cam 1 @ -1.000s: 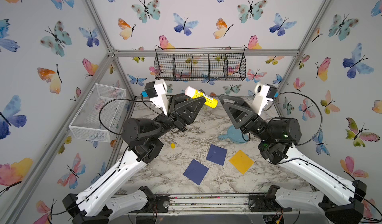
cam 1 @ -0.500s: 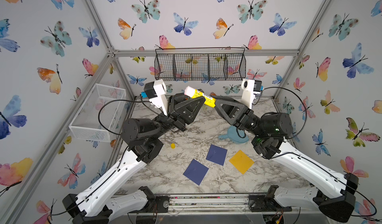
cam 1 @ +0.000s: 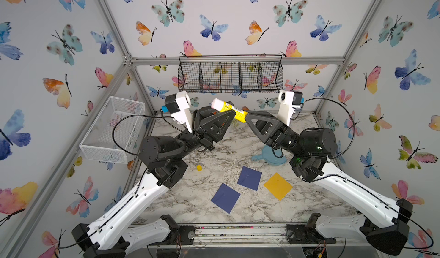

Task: Seal the envelope with a glue stick
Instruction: Screw the glue stick.

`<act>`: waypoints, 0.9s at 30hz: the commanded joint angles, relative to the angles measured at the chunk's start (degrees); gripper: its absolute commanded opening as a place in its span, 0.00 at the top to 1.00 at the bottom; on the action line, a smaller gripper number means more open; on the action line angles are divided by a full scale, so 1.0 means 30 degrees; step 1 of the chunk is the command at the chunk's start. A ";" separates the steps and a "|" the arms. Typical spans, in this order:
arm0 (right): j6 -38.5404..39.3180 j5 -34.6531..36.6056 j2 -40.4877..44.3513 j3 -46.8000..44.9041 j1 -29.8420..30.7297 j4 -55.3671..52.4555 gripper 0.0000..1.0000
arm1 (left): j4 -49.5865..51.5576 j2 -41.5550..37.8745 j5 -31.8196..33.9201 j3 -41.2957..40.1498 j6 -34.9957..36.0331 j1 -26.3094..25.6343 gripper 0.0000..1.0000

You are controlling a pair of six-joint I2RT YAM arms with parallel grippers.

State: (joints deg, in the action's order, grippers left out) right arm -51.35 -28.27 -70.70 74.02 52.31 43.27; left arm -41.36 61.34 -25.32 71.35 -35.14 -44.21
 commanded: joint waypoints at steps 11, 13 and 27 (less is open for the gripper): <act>2.9893 -0.5180 0.0707 0.0868 0.0024 -0.2935 0.88 | -0.0573 -0.0027 -0.0210 0.0005 -0.0673 -0.0030 1.00; 3.2428 -0.4702 0.0729 0.0820 0.0023 -0.2891 0.91 | -0.0640 0.0004 -0.0205 -0.0024 -0.0721 -0.0027 1.00; 3.2106 -0.0317 0.1622 -0.0078 0.0023 -0.2258 0.62 | -0.0864 0.0068 -0.0248 -0.0167 -0.0843 -0.0031 1.00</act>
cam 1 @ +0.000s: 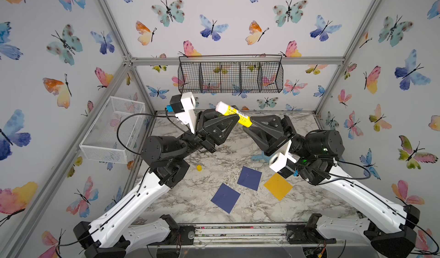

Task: Seal the envelope with a glue stick
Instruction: Screw the glue stick.

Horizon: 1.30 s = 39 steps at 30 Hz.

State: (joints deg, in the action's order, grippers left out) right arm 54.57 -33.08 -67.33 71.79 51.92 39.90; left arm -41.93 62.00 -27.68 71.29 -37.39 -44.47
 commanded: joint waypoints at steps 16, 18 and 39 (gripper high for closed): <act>-3.3300 0.4750 0.1823 -0.1015 0.0154 -0.0412 0.55 | -0.1237 -0.0305 0.0681 -0.0544 0.0549 0.0057 1.00; -3.5178 0.4497 0.1488 -0.1023 0.0154 -0.0409 0.54 | -0.1457 -0.0275 0.0651 -0.0586 0.0495 0.0061 1.00; -3.8453 0.1976 -0.0414 -0.0248 0.0154 0.2193 0.51 | -0.1163 -0.0041 0.1009 -0.0441 0.0568 0.0056 1.00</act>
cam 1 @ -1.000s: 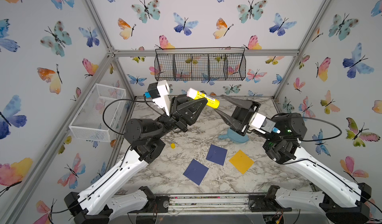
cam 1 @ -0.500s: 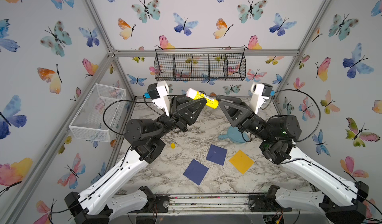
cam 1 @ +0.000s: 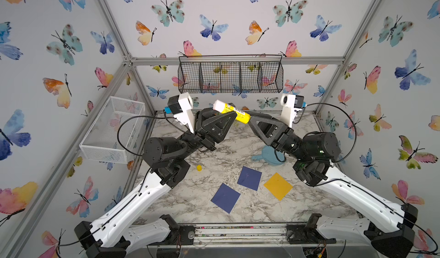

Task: Seal the envelope with a glue stick
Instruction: Screw the glue stick.

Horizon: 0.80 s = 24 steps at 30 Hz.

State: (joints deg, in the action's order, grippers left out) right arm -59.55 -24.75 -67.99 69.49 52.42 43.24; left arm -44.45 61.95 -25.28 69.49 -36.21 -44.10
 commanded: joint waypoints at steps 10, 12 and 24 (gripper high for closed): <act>-0.0716 -0.1370 -0.0670 0.0912 -0.0014 0.1361 0.58 | -0.0452 0.0120 0.0069 0.0185 -0.0052 -0.0067 1.00; -0.0753 -0.1545 -0.0796 0.1060 -0.0014 0.1457 0.63 | -0.0477 0.0129 0.0065 0.0171 -0.0115 -0.0067 1.00; 0.3830 -0.0534 -0.0213 0.0903 -0.0010 -0.0426 0.82 | -0.0578 0.0117 0.0075 0.0181 -0.0308 -0.0060 1.00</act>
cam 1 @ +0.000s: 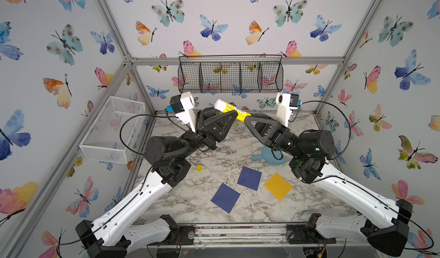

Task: Seal the envelope with a glue stick
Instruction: Screw the glue stick.

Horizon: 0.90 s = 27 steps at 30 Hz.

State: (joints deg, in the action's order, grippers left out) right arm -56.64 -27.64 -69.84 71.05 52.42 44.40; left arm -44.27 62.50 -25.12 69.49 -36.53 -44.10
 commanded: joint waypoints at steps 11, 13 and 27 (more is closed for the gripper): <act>2.6253 -0.3222 0.0511 0.1045 -0.0014 -0.2935 0.88 | -0.0682 -0.0062 -0.0014 0.0126 -0.0722 -0.0067 1.00; 2.9725 -0.3743 0.0319 0.1354 -0.0013 -0.3433 0.88 | -0.0712 -0.0062 -0.0033 0.0127 -0.0855 -0.0063 1.00; 2.8851 -0.1469 0.1059 0.0876 -0.0014 -0.1822 0.57 | -0.0582 -0.0514 0.0022 -0.0093 -0.0774 -0.0066 1.00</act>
State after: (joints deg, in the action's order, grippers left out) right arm 39.38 -33.41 -68.55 73.65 51.96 38.83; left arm -45.34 62.26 -26.59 69.49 -39.03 -44.36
